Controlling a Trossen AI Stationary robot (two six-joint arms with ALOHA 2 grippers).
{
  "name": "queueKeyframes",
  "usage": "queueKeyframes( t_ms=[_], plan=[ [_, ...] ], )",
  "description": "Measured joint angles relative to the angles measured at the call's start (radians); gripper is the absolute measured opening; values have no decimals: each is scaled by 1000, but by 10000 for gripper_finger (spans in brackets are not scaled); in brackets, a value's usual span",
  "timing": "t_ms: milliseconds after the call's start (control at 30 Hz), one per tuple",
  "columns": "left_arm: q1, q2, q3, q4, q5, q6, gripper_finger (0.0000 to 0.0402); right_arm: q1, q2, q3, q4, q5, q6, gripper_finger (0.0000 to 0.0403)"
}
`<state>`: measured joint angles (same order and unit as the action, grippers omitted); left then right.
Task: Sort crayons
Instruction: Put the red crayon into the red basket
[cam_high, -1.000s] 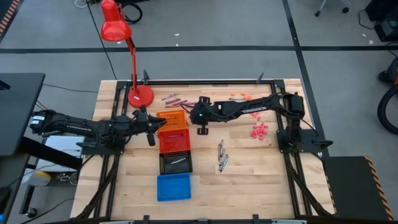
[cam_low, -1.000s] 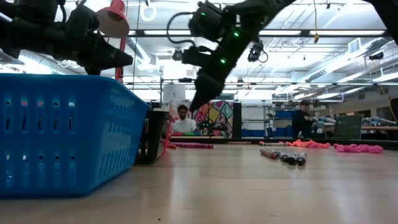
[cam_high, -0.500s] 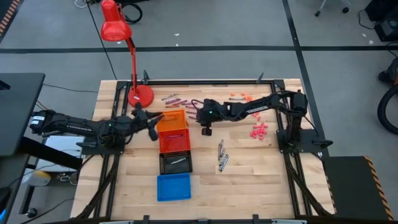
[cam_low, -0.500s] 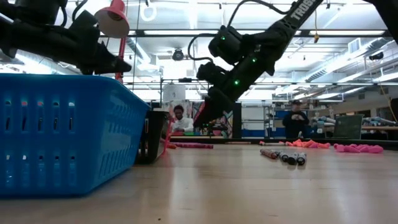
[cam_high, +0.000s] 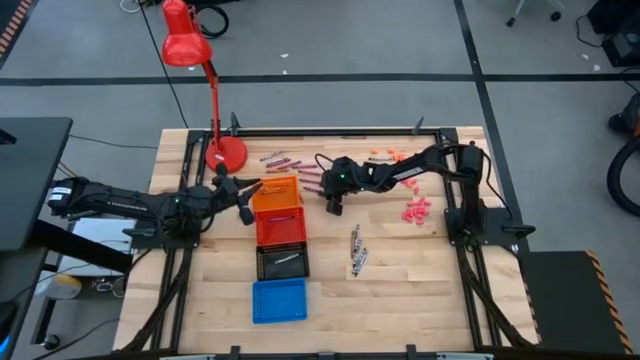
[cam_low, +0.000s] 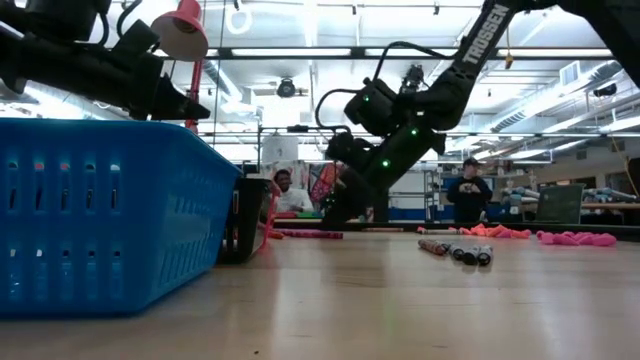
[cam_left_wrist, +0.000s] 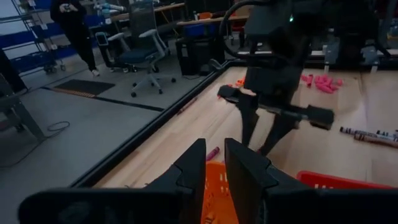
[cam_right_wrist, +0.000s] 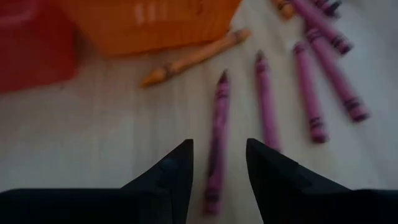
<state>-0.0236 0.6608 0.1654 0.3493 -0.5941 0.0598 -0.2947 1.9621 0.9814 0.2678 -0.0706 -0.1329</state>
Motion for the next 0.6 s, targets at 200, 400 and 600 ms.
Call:
queueKeyframes(
  t_ms=[200,400,600],
  plan=[
    [19,0,0,-12,0,-17,71,2,-1,1,-20,-2,8,152],
    [27,0,0,-20,0,-23,71,6,-2,-5,-65,67,2,129],
    [27,0,0,-21,0,-23,71,12,-3,-10,-75,65,0,80]
  ],
)
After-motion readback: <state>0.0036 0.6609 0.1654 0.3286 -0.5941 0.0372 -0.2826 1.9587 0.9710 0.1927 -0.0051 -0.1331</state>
